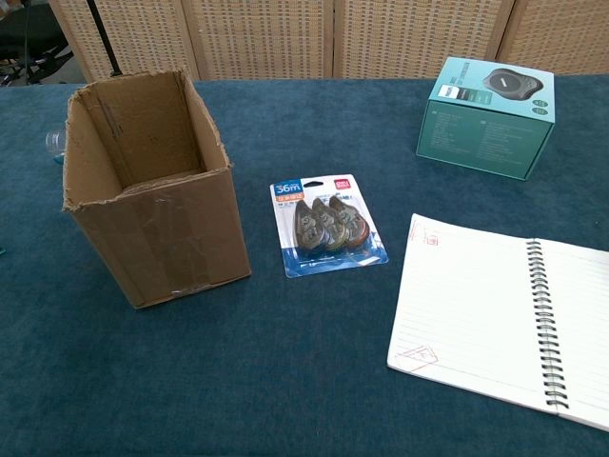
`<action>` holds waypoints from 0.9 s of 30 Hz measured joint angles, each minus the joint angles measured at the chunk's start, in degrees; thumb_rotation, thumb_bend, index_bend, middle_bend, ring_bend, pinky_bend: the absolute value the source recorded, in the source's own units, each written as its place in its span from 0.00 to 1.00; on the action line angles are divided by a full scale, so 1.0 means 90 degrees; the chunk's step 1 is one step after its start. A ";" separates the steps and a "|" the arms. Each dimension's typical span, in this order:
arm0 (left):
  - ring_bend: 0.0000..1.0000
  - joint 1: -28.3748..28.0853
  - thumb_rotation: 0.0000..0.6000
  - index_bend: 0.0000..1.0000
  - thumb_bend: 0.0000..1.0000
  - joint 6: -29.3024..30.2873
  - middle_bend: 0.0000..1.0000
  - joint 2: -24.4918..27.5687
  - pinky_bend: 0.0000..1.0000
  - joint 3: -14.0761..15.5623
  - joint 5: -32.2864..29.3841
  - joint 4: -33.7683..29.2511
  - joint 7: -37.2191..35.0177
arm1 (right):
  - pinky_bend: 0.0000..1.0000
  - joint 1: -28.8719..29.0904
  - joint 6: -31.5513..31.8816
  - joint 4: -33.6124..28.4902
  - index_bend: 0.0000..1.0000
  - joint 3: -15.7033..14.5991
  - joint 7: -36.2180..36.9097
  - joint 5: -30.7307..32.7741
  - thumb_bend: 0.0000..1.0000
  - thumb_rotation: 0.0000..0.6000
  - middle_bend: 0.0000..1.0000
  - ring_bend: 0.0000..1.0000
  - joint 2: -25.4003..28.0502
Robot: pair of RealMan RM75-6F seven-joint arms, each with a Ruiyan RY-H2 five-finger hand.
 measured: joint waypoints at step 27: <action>0.00 -0.0257 1.00 0.39 0.25 0.0197 0.00 -0.0437 0.00 0.0197 -0.0413 0.0340 0.0287 | 0.00 0.0000 0.0024 0.0013 0.02 -0.0019 0.0059 -0.0036 0.14 1.00 0.00 0.00 0.0015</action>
